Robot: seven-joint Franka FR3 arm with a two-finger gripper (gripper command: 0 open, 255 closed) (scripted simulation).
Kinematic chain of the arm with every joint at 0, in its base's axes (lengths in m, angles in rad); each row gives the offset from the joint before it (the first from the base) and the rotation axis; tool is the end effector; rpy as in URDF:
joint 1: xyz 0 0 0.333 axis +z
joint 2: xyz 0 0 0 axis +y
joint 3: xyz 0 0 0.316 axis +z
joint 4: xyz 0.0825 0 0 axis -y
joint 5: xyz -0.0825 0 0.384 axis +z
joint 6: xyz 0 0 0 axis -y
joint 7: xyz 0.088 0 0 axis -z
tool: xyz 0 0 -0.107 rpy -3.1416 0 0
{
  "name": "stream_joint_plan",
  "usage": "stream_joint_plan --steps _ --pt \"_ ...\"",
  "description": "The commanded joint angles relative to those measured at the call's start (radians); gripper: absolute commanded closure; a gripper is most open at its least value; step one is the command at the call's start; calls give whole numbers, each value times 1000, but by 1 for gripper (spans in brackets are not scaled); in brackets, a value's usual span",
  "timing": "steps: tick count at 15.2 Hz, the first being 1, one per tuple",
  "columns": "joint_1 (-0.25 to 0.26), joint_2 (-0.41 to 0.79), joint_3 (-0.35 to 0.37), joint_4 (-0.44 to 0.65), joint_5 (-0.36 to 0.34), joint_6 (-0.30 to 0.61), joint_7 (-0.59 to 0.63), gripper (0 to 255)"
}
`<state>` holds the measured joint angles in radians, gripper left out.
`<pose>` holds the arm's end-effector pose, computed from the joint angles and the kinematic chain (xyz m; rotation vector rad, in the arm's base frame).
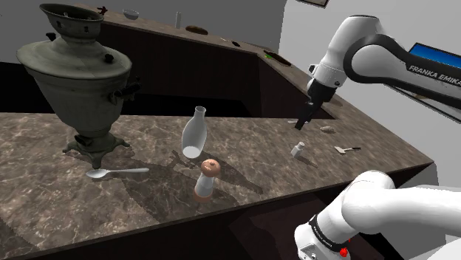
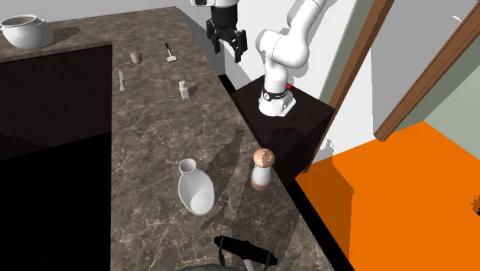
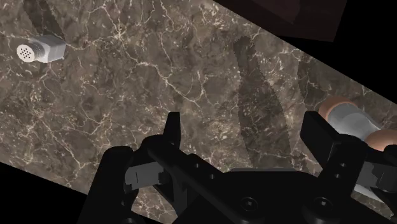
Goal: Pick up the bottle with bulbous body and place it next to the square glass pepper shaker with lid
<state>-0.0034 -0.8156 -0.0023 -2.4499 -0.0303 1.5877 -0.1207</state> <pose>0.2978 -0.0051 0.5567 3.1097 0.1821 -0.0752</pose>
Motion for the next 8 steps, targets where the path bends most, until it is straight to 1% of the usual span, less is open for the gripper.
stream_joint_plan --steps 1,8 --pt "0 0 0 0 0 0 0 0" --pt "28 257 83 122 48 124 98 0"
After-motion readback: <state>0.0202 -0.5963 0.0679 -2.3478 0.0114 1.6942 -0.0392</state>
